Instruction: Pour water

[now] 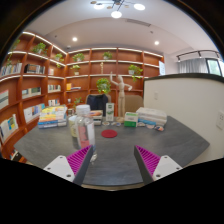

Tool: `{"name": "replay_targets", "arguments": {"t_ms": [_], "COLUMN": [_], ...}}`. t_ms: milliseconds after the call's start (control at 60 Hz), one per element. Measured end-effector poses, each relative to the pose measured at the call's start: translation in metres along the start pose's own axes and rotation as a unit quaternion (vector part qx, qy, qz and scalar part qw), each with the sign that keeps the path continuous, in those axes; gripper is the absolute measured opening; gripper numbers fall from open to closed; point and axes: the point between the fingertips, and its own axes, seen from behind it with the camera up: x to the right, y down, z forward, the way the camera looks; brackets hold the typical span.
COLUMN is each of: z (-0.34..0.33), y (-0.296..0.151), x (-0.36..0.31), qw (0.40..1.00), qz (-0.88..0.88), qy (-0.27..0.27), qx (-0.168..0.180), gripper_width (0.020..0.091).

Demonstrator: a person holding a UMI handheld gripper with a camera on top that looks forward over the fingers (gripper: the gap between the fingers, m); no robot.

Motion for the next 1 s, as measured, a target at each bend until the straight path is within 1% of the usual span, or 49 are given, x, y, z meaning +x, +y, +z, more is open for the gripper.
{"name": "replay_targets", "arguments": {"t_ms": [117, 150, 200, 250, 333, 433, 467, 567, 617, 650, 667, 700, 783, 817, 833, 850, 867, 883, 1000], "z": [0.01, 0.017, 0.03, 0.043, 0.063, 0.089, 0.096, 0.11, 0.114, 0.115, 0.115, 0.117, 0.118, 0.118, 0.118, 0.118, 0.118, 0.12, 0.119], "y": [0.024, 0.026, 0.023, 0.015, -0.003, -0.012, -0.015, -0.017, -0.02, -0.022, -0.023, -0.022, -0.021, -0.022, -0.022, -0.023, -0.023, -0.025, -0.024], "x": [-0.066, -0.079, -0.094, -0.103, -0.105, -0.103, -0.104, -0.098, -0.094, -0.092, -0.092, -0.093, -0.092, -0.093, -0.093, -0.093, -0.093, -0.092, -0.092], "qw": [0.997, 0.996, 0.995, 0.995, 0.996, 0.997, 0.997, 0.997, 0.997, 0.997, 0.997, 0.997, 0.997, 0.997, 0.997, 0.996, 0.996, 0.996, 0.996], "qz": [0.022, 0.027, 0.03, 0.027, 0.015, -0.002, -0.003, 0.003, 0.005, 0.005, 0.005, 0.002, -0.002, -0.006, -0.008, -0.01, -0.009, -0.008, -0.009], "qy": [-0.072, -0.083, -0.091, -0.091, -0.071, -0.047, -0.045, -0.03, -0.021, -0.016, -0.015, -0.015, -0.012, -0.013, -0.013, -0.012, -0.01, -0.007, -0.003], "qx": [0.006, 0.005, 0.014, 0.03, 0.059, 0.068, 0.07, 0.067, 0.07, 0.074, 0.076, 0.075, 0.076, 0.078, 0.08, 0.083, 0.084, 0.086, 0.087], "gripper_width": [0.089, 0.0892, 0.0894, 0.0893, 0.0893, 0.088, 0.0851, 0.0725, 0.0625, 0.0538, 0.0514, 0.0514, 0.0458, 0.0424, 0.0425, 0.0381, 0.038, 0.0343, 0.034]}}
